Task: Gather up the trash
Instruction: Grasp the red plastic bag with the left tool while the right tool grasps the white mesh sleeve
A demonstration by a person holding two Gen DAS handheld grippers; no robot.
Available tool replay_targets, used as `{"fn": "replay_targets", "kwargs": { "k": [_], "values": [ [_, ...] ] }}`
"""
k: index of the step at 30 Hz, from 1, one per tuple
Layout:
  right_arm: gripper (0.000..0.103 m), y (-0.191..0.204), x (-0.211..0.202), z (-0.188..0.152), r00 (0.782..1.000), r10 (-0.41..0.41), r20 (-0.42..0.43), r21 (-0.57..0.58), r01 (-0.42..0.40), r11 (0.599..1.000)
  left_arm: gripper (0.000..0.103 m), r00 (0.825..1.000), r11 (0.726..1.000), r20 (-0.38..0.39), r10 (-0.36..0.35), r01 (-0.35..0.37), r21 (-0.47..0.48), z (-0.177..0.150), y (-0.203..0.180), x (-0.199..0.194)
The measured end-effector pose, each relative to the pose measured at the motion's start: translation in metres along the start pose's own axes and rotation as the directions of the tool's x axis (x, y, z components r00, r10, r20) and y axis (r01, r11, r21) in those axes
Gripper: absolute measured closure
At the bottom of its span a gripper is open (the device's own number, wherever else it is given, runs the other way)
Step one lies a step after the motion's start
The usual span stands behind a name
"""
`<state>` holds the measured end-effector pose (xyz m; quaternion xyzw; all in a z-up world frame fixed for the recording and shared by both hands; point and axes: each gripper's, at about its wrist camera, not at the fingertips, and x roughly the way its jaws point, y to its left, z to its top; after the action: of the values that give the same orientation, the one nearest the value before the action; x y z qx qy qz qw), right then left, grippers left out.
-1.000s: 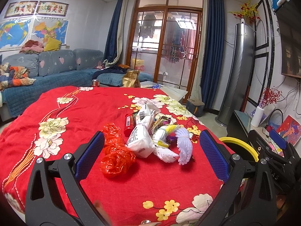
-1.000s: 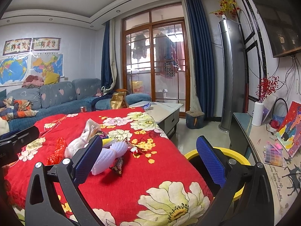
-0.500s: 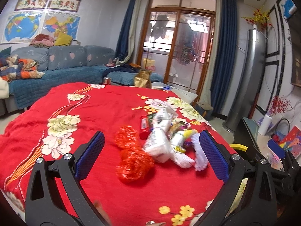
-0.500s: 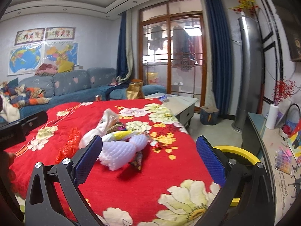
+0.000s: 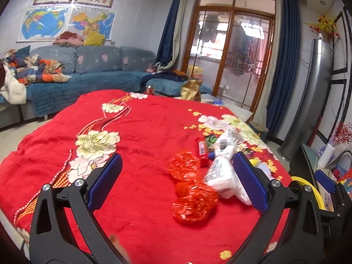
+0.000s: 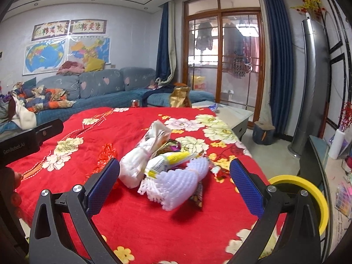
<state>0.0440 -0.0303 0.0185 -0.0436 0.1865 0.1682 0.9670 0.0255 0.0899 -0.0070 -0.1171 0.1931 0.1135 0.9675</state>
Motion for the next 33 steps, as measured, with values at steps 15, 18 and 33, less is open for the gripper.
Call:
{"fn": "replay_targets", "kwargs": {
  "k": [15,18,33],
  "values": [
    [0.006,-0.027,0.063,-0.008,0.988,-0.028,-0.149,0.110,0.045,0.993,0.010,0.963,0.989,-0.240,-0.125,0.100,-0.113,0.005,0.006,0.096],
    [0.006,-0.031,0.073,-0.012,0.982,-0.010,-0.186,0.144,0.038,0.989,0.010,0.953,0.989,-0.277,-0.123,0.093,-0.119,0.000,0.004,0.112],
    [0.045,-0.032,0.086,-0.032,0.952,0.093,-0.290,0.193,-0.037,0.981,0.030,0.855,0.917,-0.407,-0.321,0.175,-0.358,-0.039,0.026,0.138]
  ]
}}
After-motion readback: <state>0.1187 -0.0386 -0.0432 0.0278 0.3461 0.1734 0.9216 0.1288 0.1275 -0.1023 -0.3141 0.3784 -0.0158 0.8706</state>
